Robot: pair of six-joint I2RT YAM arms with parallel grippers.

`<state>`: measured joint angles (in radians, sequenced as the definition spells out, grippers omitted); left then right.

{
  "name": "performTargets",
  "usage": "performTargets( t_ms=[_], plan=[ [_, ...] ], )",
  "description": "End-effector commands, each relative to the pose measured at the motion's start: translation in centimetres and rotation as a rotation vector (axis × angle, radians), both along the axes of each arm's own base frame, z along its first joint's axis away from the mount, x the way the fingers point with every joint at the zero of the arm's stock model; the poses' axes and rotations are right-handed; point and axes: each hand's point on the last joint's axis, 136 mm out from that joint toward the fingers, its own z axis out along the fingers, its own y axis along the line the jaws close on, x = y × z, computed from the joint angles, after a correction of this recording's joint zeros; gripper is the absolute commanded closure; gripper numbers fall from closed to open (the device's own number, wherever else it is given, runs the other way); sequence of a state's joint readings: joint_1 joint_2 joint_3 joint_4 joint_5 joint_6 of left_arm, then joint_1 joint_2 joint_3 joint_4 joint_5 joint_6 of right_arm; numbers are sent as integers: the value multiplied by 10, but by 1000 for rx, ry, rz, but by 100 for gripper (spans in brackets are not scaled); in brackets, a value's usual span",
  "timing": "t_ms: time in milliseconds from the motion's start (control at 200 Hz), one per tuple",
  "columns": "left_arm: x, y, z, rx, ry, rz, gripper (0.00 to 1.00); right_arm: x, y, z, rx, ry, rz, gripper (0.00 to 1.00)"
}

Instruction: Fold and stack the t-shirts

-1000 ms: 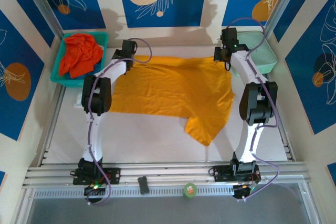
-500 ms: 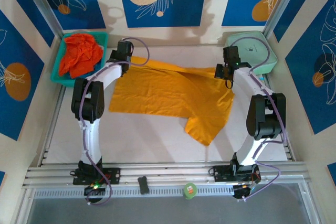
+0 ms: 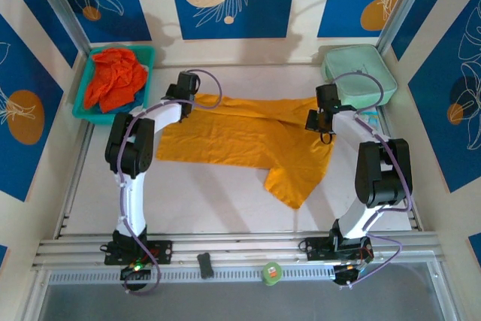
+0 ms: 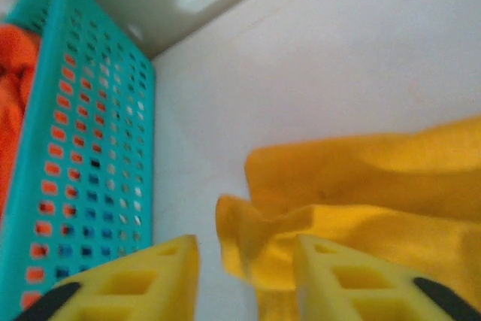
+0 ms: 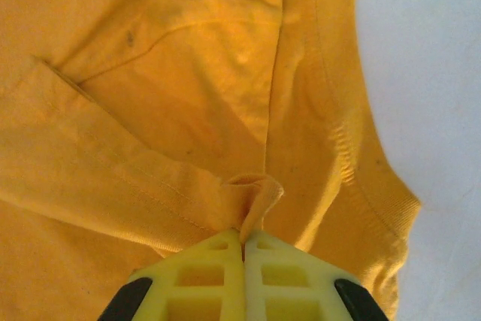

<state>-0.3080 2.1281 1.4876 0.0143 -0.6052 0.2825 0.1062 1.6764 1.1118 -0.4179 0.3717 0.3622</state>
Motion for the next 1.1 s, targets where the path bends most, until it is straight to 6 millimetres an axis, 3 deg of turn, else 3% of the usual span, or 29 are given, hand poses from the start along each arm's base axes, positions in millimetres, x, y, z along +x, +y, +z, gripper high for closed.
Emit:
performTargets(
  t_ms=[0,95,215,390,455,590,680,800,981,1096],
  plan=[
    [-10,6,35,4,-81,27,48,-18,20,-10,86,46,2,100],
    [-22,14,45,-1,-108,54,42,-41,30,-29,106,140,-4,100],
    [-37,22,67,-17,-149,81,34,-66,29,-39,94,220,-20,100],
    [-58,27,102,-61,-166,98,29,-80,21,-24,91,236,-37,72],
    [-64,25,109,-87,-152,91,26,-76,19,-12,107,210,-38,62],
    [-69,17,108,-151,-88,79,18,-57,18,14,143,157,-37,53],
    [-67,7,101,-209,-47,66,0,-37,15,26,162,126,-42,54],
    [-52,-8,86,-263,19,56,0,1,9,30,204,123,-52,64],
    [-16,-26,49,-270,147,71,45,57,-8,8,210,190,-99,91],
    [6,-28,23,-229,201,99,57,80,-16,-10,208,224,-126,97]
  ],
)
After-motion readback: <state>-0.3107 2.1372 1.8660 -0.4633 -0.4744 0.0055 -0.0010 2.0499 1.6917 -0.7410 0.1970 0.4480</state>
